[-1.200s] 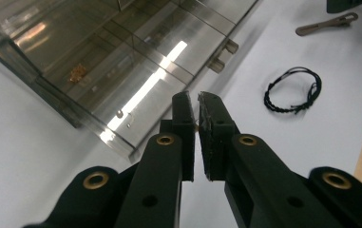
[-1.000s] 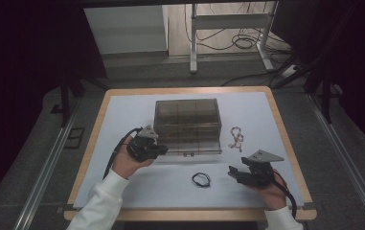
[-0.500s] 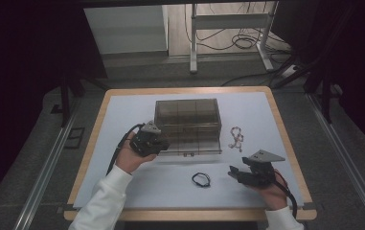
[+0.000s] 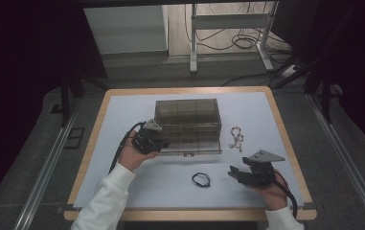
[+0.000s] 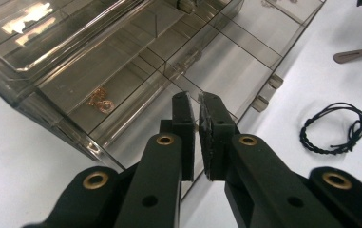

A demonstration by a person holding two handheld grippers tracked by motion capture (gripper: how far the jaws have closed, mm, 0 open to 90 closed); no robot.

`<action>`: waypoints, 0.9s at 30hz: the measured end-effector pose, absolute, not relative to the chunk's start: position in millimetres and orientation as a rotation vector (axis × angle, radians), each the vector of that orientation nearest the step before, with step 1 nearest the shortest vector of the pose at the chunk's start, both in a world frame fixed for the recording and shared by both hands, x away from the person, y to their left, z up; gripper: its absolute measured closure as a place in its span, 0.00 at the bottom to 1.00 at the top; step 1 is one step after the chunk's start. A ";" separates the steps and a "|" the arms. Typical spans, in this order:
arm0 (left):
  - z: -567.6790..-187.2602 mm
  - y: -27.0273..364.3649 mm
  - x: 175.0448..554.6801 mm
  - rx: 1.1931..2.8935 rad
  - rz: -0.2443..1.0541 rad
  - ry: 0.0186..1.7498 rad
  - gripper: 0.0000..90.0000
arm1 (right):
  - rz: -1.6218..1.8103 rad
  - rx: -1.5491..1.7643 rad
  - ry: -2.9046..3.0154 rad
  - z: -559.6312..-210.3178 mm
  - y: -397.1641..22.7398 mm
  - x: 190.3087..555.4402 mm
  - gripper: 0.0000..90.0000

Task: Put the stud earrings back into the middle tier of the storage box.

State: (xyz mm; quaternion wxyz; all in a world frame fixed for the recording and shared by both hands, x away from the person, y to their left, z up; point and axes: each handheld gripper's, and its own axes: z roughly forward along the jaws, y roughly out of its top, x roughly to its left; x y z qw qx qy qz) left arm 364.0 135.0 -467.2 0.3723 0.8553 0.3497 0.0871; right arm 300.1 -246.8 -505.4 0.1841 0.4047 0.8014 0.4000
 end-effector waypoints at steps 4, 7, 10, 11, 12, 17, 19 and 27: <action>-469.5 131.9 368.1 2.197 0.221 0.904 0.95 | 1.129 1.145 2.257 -505.4 -247.4 300.2 0.41; -471.5 129.9 370.8 2.194 0.220 0.914 0.95 | 1.130 1.147 2.255 -505.4 -247.7 300.1 0.41; -473.4 128.0 373.7 2.205 0.223 0.916 0.95 | 1.129 1.145 2.257 -505.6 -247.5 300.1 0.41; -474.5 127.2 374.7 2.203 0.220 0.919 0.95 | 1.128 1.144 2.257 -505.7 -247.5 300.2 0.41; -475.1 126.9 375.2 2.204 0.220 0.921 0.95 | 1.127 1.144 2.257 -505.8 -247.5 300.3 0.41; -477.5 126.4 377.9 2.196 0.223 0.935 0.95 | 1.127 1.145 2.258 -505.8 -247.6 300.2 0.41; -477.9 126.4 378.5 2.195 0.225 0.935 0.95 | 1.127 1.144 2.258 -505.9 -247.6 300.2 0.41; -478.3 125.6 379.0 2.192 0.232 0.941 0.89 | 1.124 1.143 2.260 -505.8 -247.0 299.9 0.41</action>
